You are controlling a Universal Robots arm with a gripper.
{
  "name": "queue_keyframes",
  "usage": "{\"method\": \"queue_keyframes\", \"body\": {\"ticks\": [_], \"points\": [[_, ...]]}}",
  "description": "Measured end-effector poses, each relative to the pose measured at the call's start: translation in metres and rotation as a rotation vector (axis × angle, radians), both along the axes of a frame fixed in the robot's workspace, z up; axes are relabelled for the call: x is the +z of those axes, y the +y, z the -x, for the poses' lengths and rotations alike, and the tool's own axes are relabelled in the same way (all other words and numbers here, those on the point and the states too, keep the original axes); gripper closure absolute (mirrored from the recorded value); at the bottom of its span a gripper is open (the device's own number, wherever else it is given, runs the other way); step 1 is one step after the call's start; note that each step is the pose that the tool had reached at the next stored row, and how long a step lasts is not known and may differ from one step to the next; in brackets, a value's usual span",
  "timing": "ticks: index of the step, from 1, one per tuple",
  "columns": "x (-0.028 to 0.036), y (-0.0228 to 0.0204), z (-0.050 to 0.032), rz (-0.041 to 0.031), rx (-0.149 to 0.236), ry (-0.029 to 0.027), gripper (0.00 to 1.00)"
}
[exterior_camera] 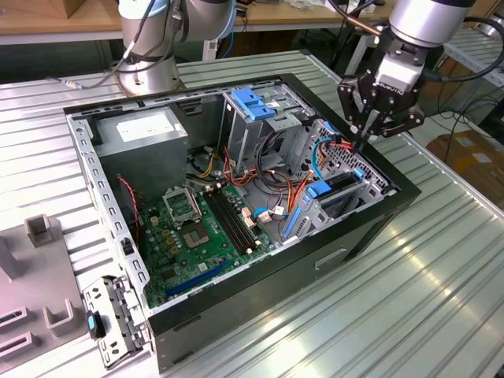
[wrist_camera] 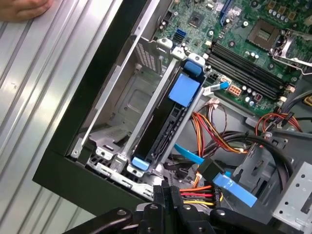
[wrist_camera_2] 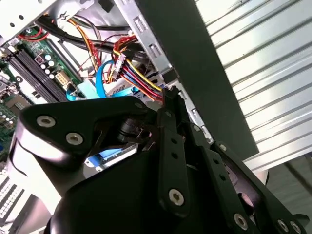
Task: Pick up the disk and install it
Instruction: 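Insert the first disk wire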
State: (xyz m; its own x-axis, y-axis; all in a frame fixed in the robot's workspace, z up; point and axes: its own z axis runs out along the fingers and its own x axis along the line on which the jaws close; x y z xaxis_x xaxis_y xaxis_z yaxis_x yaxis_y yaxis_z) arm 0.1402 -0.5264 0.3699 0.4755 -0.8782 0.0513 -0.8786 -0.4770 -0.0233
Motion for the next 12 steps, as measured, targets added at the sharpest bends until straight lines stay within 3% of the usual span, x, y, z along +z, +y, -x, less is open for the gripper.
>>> {"method": "queue_keyframes", "body": {"ticks": [3,12], "points": [[-0.0005,-0.0001,0.0037,0.0001,-0.013,-0.0001,0.84],[-0.0027,-0.0001,0.0037,0.0001,-0.191,0.0,0.84]]}}
